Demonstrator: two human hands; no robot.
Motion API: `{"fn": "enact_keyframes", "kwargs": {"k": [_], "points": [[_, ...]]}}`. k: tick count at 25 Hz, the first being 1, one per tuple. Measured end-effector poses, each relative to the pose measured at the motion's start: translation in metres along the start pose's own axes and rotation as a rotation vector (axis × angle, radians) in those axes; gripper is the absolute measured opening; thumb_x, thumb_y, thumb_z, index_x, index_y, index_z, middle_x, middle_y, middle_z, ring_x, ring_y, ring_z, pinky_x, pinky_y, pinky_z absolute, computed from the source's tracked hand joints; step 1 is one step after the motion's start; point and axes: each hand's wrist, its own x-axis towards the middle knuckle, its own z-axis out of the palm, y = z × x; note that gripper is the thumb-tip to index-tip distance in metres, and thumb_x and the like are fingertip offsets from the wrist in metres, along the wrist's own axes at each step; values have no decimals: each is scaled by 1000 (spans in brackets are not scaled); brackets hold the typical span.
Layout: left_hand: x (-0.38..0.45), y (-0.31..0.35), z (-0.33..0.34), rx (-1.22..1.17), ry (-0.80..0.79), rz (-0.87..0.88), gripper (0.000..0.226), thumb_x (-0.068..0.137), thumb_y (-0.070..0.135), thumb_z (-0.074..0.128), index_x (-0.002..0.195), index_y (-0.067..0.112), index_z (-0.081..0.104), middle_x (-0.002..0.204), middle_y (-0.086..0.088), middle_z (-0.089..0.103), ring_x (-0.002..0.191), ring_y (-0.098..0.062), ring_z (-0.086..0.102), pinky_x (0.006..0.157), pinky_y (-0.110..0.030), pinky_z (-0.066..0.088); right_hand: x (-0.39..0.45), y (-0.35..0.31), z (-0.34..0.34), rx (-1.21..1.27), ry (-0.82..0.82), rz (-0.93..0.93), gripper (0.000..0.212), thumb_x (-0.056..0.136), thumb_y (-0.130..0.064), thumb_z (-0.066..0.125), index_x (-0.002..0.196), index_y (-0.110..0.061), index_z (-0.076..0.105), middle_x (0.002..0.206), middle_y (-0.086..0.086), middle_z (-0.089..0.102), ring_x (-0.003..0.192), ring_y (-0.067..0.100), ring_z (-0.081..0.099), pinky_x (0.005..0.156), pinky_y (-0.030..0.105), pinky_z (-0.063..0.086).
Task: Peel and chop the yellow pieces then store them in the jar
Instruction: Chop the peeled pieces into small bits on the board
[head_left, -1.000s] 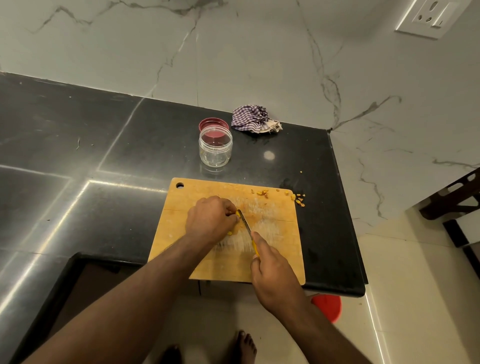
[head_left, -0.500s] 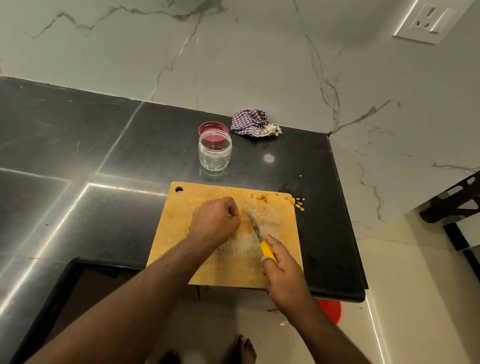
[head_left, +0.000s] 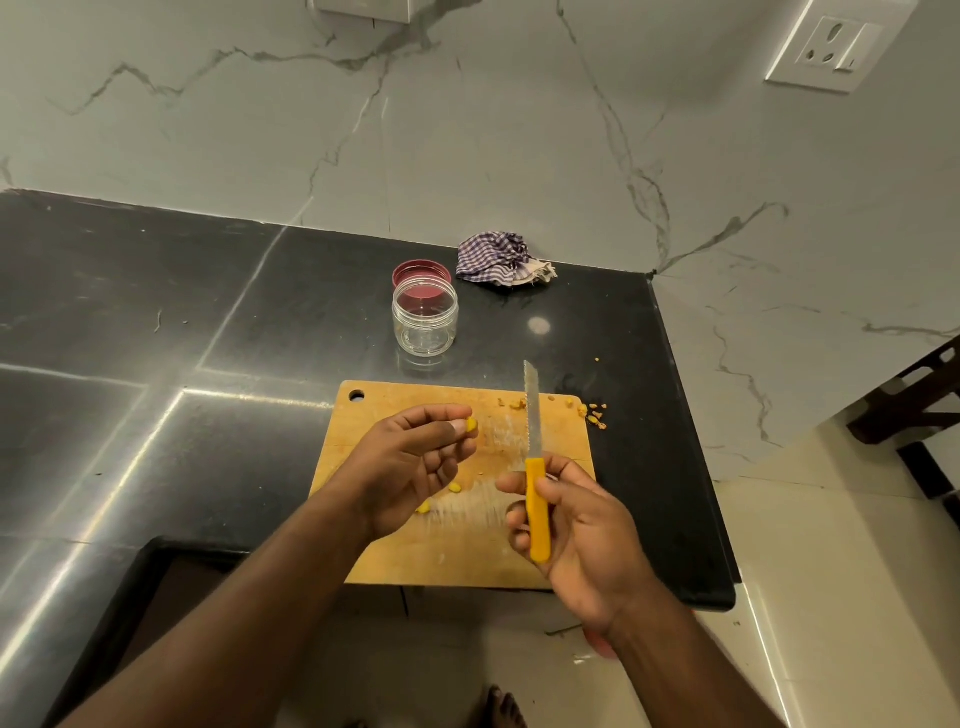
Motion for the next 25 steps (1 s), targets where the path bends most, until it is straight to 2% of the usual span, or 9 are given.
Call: {"fn": "enact_keyframes", "kwargs": {"k": [2, 5, 7, 11, 16, 25], "points": [[-2, 1, 2, -30, 1, -13, 28, 87, 1, 67, 114, 4, 68, 99, -13, 73, 91, -22, 71, 69, -24, 55, 10, -1, 3, -159, 38, -20, 28, 97, -5, 41, 120, -11, 56, 87, 15, 65, 57, 20, 50, 50, 30, 35], [-5, 3, 5, -23, 5, -16, 29, 83, 1, 70, 112, 4, 68, 96, -11, 72, 88, -20, 71, 66, -22, 56, 19, -4, 9, -326, 41, -54, 36, 100, -13, 45, 121, -35, 63, 78, 9, 60, 50, 15, 44, 45, 26, 31], [-6, 2, 6, -31, -7, -16, 28, 85, 1, 68, 113, 4, 68, 94, -11, 72, 85, -19, 71, 66, -22, 56, 22, -5, 12, -356, 9, -64, 34, 101, -18, 48, 121, -41, 64, 76, 8, 59, 49, 15, 42, 44, 25, 29], [-5, 2, 6, -52, -22, -18, 25, 90, 0, 64, 115, 4, 65, 97, -14, 72, 88, -23, 71, 69, -25, 59, 25, -6, 13, -364, -24, -74, 33, 101, -20, 50, 122, -41, 64, 76, 8, 59, 49, 15, 42, 44, 25, 30], [-3, 2, 6, -72, -13, -4, 16, 90, -2, 62, 104, 5, 65, 96, -15, 72, 91, -25, 72, 71, -26, 60, 29, -6, 14, -376, -36, -79, 33, 101, -20, 51, 123, -40, 64, 75, 8, 59, 49, 16, 41, 43, 25, 28], [0, -2, 9, -125, -31, 6, 18, 88, 2, 65, 106, 7, 63, 93, -11, 70, 84, -20, 69, 70, -25, 58, 31, -2, 16, -315, -67, -37, 32, 101, -20, 51, 122, -40, 66, 77, 9, 59, 48, 14, 41, 44, 24, 30]]}}
